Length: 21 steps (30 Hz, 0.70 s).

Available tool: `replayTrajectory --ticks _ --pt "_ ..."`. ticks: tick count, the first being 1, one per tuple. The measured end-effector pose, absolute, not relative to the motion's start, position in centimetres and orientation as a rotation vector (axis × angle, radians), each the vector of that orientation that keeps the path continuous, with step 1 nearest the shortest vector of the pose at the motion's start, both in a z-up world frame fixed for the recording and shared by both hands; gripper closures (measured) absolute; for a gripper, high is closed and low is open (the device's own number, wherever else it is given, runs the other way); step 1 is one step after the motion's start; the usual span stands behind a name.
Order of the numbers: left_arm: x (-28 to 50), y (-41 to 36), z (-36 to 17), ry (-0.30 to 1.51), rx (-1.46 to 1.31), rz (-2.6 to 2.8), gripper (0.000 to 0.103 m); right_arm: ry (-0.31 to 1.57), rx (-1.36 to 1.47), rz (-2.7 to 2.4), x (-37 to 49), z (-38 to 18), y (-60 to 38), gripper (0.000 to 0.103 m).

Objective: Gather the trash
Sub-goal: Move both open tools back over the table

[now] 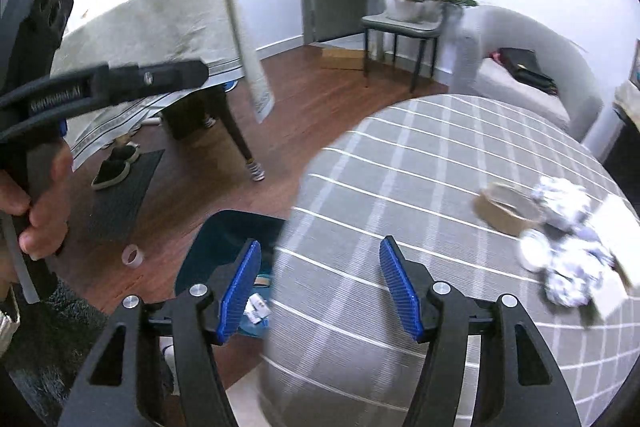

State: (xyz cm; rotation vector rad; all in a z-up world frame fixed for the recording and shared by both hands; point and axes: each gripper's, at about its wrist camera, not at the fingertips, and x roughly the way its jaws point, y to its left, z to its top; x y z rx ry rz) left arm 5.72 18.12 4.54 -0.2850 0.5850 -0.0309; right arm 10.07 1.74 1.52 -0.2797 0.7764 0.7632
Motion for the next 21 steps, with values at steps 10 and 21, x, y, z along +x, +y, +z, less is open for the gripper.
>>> replayTrajectory --ticks 10,21 --pt "9.6 11.8 2.1 0.647 -0.225 -0.119 0.043 0.756 -0.226 0.670 11.1 1.8 -5.7 0.045" --pt "12.0 6.6 0.6 0.695 -0.175 -0.196 0.037 0.720 -0.140 0.590 12.2 3.1 -11.8 0.048"
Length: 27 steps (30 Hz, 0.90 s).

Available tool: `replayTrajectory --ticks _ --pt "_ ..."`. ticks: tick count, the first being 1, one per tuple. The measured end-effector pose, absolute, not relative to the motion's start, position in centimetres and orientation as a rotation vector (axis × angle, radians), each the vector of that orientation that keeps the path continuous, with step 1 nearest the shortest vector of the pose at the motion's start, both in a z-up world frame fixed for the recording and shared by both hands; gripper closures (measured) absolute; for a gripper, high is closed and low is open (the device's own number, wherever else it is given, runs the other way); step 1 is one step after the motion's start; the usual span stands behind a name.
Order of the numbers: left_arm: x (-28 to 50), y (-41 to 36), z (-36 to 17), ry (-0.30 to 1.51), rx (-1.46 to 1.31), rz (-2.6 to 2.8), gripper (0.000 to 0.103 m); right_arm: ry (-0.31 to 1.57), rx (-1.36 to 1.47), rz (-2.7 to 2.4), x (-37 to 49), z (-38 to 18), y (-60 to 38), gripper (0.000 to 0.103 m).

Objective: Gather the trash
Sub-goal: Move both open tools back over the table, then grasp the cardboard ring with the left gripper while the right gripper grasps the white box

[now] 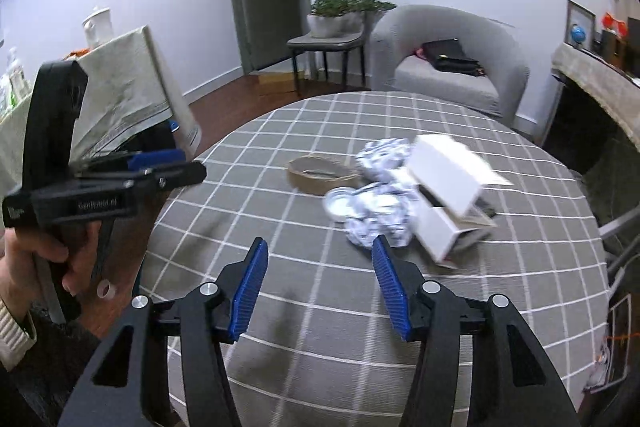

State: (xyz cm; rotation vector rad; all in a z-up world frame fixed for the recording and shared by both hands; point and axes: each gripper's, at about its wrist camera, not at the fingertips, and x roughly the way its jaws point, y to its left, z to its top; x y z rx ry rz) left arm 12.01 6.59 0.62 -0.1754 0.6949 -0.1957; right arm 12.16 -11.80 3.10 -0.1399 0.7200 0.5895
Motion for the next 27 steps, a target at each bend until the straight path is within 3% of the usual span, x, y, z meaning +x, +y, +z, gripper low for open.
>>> replayTrajectory --ticks 27 --pt "19.1 -0.1 -1.8 0.819 0.035 -0.259 0.041 0.744 0.012 0.582 16.9 3.3 -19.0 0.048"
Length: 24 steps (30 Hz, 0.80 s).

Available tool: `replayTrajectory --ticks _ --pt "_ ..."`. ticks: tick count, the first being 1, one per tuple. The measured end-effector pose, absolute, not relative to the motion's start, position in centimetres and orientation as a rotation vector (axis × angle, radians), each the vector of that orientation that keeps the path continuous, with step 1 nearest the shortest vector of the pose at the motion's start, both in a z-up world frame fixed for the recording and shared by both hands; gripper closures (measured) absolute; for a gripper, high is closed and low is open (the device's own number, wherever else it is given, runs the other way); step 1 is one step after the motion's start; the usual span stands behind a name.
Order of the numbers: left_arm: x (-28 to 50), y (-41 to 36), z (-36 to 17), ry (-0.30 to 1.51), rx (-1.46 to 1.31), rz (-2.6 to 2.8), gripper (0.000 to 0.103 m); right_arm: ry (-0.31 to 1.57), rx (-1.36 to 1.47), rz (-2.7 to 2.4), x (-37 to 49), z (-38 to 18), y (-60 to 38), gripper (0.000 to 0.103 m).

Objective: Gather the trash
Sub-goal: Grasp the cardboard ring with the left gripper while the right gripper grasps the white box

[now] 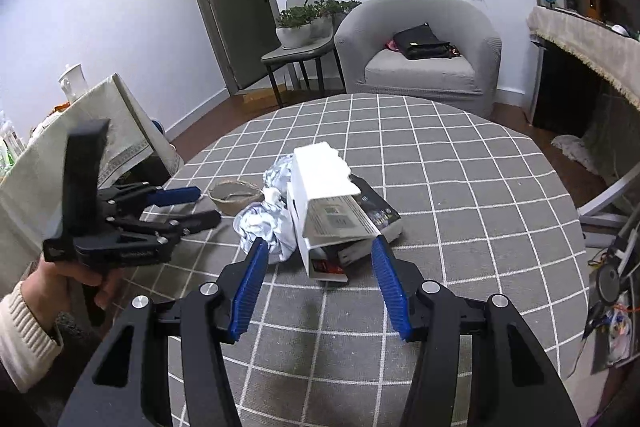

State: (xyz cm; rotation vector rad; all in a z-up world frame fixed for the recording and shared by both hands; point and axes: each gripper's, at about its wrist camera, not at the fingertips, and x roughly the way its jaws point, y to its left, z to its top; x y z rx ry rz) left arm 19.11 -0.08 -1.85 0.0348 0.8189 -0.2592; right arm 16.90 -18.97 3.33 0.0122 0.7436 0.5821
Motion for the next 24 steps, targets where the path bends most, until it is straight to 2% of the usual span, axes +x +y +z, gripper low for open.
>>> replayTrajectory --ticks 9,16,24 --pt "21.0 -0.5 -2.1 0.839 0.057 -0.314 0.040 0.766 0.049 0.607 18.3 3.0 -18.5 0.048" --pt "22.7 -1.1 -2.0 0.859 0.078 -0.366 0.040 0.758 0.038 0.654 19.7 2.7 -18.1 0.062" --pt "23.2 -2.1 -2.0 0.885 0.104 -0.411 0.042 0.753 0.061 0.681 20.9 2.8 -17.3 0.068"
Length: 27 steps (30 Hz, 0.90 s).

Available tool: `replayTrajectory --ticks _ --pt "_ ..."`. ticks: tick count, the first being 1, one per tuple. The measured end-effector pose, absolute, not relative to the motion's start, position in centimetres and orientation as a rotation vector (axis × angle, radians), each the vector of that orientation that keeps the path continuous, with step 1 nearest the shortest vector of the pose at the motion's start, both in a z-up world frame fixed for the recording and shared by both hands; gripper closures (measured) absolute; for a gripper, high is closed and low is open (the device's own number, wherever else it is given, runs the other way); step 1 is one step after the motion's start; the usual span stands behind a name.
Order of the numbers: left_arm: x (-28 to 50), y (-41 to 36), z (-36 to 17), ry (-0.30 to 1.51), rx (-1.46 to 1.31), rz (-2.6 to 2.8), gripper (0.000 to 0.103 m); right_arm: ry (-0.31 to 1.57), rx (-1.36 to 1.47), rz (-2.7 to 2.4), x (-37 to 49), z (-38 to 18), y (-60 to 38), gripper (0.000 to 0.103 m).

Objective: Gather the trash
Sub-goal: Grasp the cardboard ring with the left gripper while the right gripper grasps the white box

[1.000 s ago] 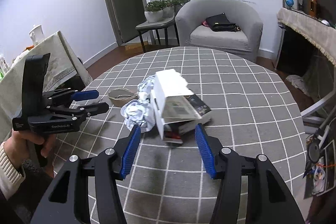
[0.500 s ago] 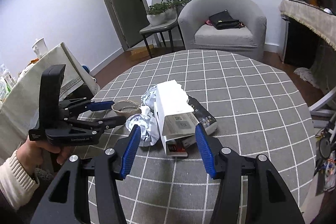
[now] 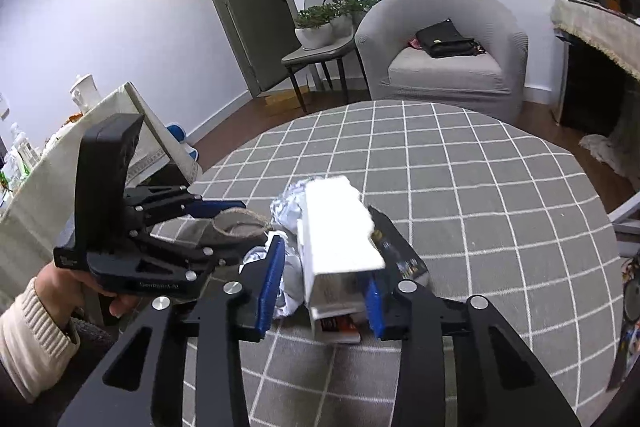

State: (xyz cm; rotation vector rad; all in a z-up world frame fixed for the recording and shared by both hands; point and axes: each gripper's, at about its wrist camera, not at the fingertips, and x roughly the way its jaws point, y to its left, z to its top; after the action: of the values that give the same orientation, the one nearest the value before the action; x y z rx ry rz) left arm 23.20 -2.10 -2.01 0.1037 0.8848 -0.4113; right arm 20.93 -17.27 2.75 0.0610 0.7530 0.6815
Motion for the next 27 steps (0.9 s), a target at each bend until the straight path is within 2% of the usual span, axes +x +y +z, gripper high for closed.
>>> replayTrajectory --ticks 6,9,20,27 --pt "23.4 -2.0 -2.0 0.891 0.089 -0.428 0.042 0.755 0.058 0.685 21.2 3.1 -15.8 0.068" --pt "23.3 -2.3 -2.0 0.884 0.105 -0.440 0.051 0.761 0.059 0.681 21.1 3.0 -15.6 0.071" --pt "22.1 -2.5 -2.1 0.856 0.128 -0.432 0.058 0.791 0.168 0.677 21.5 2.3 -17.2 0.072" --pt "21.4 -2.4 -1.9 0.855 0.098 -0.432 0.060 0.752 0.200 0.660 21.5 3.1 -17.2 0.094"
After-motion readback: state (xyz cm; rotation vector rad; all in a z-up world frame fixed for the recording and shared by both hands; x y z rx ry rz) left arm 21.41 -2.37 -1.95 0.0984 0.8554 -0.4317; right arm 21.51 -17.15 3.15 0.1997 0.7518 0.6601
